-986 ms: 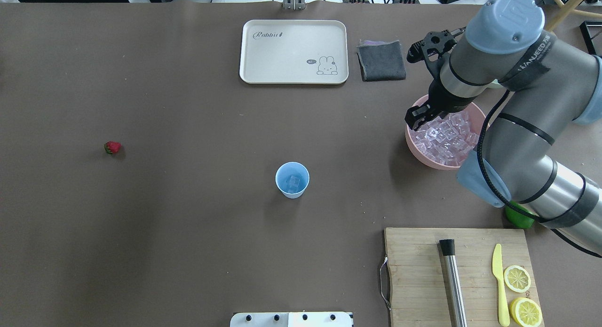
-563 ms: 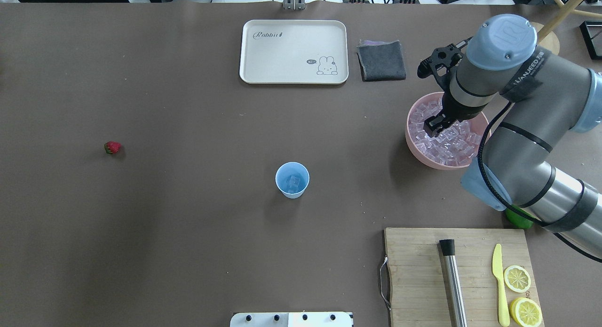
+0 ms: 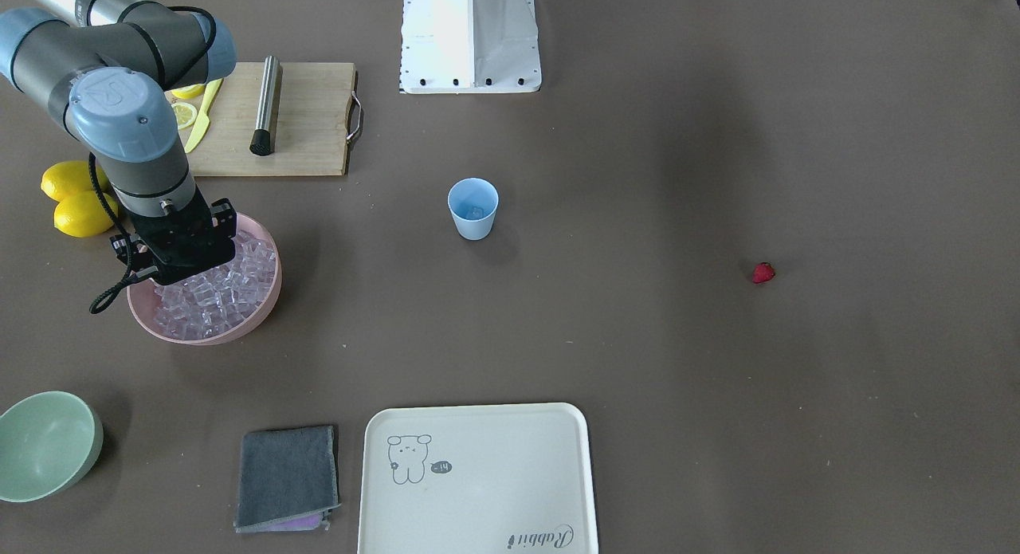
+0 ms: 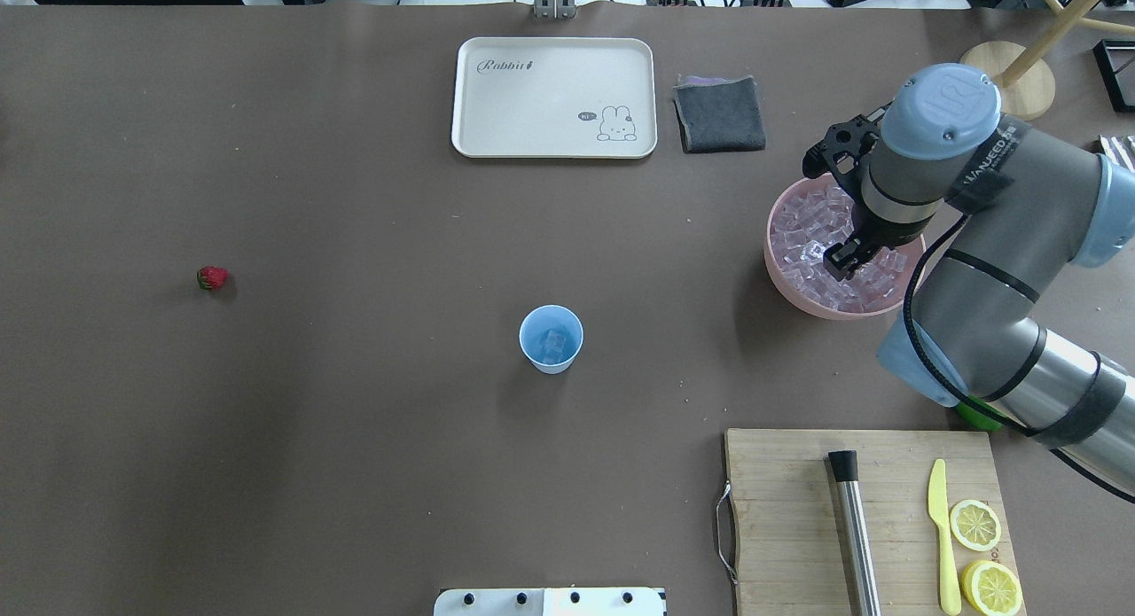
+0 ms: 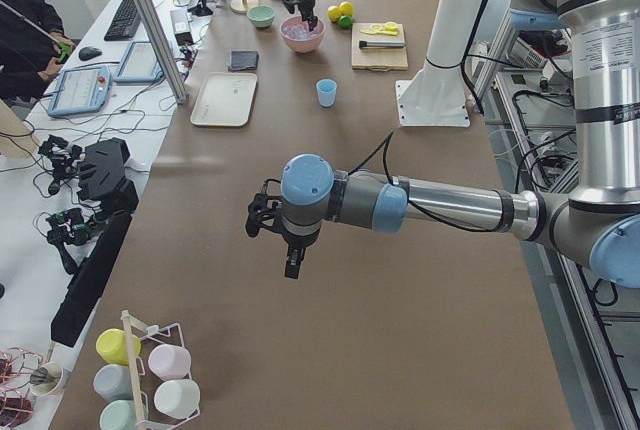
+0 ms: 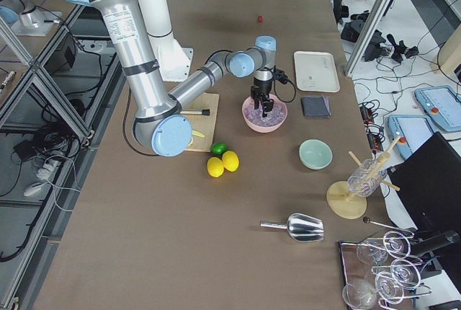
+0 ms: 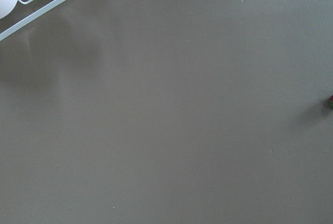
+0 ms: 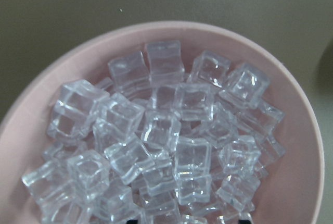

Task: Put ice and strawberries in cup
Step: 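Lower the right gripper into the ice and grasp a third cube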

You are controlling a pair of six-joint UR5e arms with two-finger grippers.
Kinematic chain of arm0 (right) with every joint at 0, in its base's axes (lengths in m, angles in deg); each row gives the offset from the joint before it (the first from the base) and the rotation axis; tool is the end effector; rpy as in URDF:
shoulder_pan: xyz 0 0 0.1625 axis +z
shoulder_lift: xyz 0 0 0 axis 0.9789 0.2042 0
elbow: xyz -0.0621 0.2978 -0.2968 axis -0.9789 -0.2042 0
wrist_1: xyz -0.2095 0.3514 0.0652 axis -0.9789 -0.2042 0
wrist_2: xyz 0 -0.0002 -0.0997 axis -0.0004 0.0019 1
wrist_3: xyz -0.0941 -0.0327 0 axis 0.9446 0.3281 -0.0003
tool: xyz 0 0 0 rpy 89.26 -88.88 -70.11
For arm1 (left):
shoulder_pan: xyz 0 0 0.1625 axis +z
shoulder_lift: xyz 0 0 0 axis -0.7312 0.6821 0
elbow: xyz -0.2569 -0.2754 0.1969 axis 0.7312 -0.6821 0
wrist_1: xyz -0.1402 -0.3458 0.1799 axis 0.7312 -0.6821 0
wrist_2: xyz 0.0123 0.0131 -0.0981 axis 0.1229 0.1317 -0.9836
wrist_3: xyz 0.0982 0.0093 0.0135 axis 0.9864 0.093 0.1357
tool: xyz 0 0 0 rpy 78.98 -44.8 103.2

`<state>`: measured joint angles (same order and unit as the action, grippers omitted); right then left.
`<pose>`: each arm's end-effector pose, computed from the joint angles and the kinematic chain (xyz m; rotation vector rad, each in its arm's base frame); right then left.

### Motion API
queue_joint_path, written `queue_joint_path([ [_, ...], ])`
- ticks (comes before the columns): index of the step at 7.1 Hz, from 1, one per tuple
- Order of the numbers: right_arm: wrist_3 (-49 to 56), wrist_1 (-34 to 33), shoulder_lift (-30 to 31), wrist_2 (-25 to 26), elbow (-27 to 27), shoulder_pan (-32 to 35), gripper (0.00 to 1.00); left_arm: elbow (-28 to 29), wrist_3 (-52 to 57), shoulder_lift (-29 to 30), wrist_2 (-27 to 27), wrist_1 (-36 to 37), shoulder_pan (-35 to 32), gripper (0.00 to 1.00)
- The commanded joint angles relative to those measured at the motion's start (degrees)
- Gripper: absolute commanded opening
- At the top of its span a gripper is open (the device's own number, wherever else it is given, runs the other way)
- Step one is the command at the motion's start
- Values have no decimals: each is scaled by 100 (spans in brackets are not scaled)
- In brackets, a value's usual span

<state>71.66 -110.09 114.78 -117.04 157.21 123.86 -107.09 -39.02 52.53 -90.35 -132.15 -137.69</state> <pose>-0.3477 -0.4984 0.3989 0.1621 -0.4954 -0.5322 -0.0632 -0.4264 0.5779 0.1876 0.8557 0.0648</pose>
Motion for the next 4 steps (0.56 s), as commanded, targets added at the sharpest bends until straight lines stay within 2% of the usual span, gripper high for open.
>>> queue_joint_path([
  [1, 76, 12, 88, -2, -16, -64, 71, -7, -119, -32, 0, -116, 0, 97],
  [4, 76, 21, 70, 7, -60, -126, 65, -7, -120, -41, 0, -116, 0, 97],
])
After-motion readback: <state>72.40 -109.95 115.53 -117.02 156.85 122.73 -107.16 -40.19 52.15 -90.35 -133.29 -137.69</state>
